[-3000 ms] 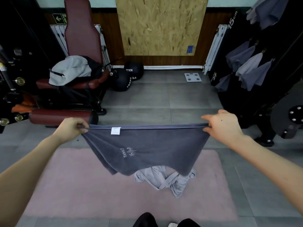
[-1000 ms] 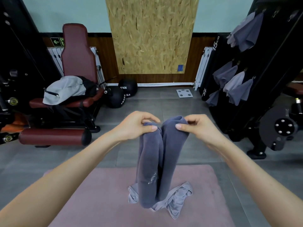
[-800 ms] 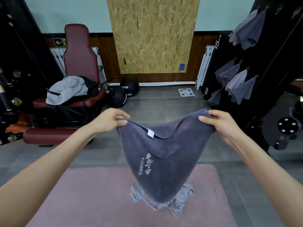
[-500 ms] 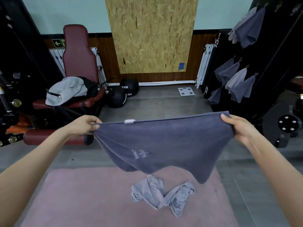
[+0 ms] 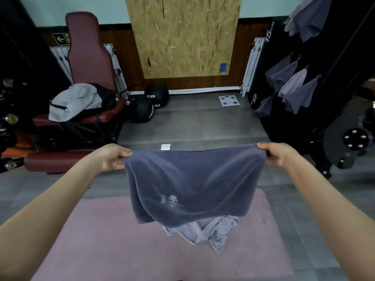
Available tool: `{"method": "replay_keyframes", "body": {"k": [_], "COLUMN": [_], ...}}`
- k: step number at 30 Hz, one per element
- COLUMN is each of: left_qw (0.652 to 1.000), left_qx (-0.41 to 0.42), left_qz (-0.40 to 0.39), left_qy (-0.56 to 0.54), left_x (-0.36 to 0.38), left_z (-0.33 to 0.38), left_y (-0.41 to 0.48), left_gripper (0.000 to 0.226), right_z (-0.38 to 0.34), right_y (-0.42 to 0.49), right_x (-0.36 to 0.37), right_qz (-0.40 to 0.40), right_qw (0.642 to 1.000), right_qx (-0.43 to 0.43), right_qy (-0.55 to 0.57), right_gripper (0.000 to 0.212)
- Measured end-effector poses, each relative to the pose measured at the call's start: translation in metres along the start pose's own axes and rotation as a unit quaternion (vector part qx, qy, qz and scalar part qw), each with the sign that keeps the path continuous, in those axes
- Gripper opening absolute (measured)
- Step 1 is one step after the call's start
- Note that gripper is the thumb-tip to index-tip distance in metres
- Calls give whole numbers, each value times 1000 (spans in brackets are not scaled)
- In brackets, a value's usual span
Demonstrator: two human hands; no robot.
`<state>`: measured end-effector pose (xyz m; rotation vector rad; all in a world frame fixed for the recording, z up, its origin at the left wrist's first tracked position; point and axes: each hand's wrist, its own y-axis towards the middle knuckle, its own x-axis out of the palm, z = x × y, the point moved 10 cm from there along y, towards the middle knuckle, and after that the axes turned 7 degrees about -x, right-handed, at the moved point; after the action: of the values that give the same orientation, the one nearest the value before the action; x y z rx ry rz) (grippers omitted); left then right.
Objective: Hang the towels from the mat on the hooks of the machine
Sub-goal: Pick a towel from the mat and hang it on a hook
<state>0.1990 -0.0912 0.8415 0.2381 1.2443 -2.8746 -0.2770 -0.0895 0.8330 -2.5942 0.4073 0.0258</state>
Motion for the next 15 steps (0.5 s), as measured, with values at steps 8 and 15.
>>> {"method": "replay_keyframes", "body": {"k": [8,15], "left_qw": [995,990], "left_qx": [81,130], "left_qz": [-33,-27], "left_qy": [40,50], "left_x": [47,93], "left_z": [17,32], "left_y": [-17,-41], "left_gripper": [38,30], "right_z": [-15,-24], "right_y": [-15,-57], "right_x": [40,103], "right_qz": [60,0], "right_qw": [994,984], "right_qx": [-91,-178], "right_qy": [32,12], "right_gripper": [24,24]}}
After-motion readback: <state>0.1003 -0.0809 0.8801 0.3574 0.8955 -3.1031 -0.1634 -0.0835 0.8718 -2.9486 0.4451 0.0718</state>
